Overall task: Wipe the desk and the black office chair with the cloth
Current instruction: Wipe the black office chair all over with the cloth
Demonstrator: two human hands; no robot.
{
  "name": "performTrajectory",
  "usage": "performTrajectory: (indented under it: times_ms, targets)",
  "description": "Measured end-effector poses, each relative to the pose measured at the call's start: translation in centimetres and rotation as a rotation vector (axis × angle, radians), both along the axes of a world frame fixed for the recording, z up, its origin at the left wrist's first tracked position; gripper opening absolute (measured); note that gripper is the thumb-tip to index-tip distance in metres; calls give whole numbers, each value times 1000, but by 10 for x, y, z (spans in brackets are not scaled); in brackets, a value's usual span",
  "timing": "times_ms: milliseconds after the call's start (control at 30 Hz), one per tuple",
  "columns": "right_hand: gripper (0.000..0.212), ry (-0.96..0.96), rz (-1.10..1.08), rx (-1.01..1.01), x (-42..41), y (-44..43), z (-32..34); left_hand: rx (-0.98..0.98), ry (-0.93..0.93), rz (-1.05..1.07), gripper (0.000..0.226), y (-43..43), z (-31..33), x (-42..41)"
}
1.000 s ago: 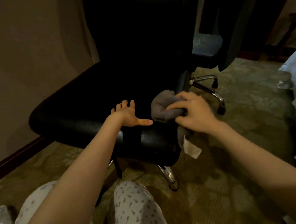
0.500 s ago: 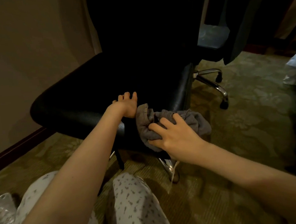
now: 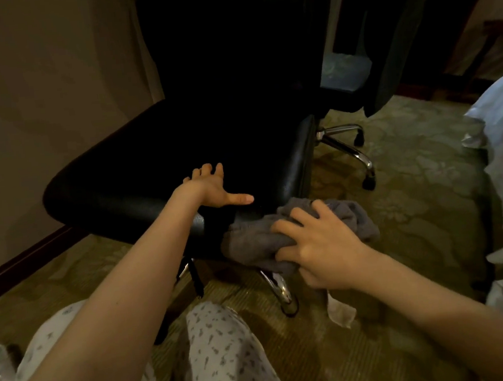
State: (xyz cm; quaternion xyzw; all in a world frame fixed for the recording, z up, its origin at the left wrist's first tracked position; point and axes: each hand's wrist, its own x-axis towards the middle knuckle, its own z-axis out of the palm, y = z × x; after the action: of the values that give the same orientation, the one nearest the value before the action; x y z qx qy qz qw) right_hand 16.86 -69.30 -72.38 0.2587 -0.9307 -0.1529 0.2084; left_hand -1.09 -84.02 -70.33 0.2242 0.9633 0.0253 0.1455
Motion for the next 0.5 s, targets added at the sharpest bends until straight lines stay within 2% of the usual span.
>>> performTrajectory:
  times_ms: [67, 200, 333, 433, 500]
  targets:
    - [33, 57, -110, -197, -13, 6, 10, -15, 19, -18, 97, 1, -2, -3]
    - [36, -20, -242, -452, -60, 9, 6, -41, 40, -24, 91, -1, -9, -10]
    - [34, -115, -367, -459, -96, 13, 6, -42, 41, -15, 99, 2, -11, -10]
    - [34, -97, -608, -384, -123, 31, 14, -5, -41, -34, 105, 0, 0, -8]
    - [38, -117, -745, -436, -140, 50, 19, 51, -95, -45, 110, -3, 6, -6]
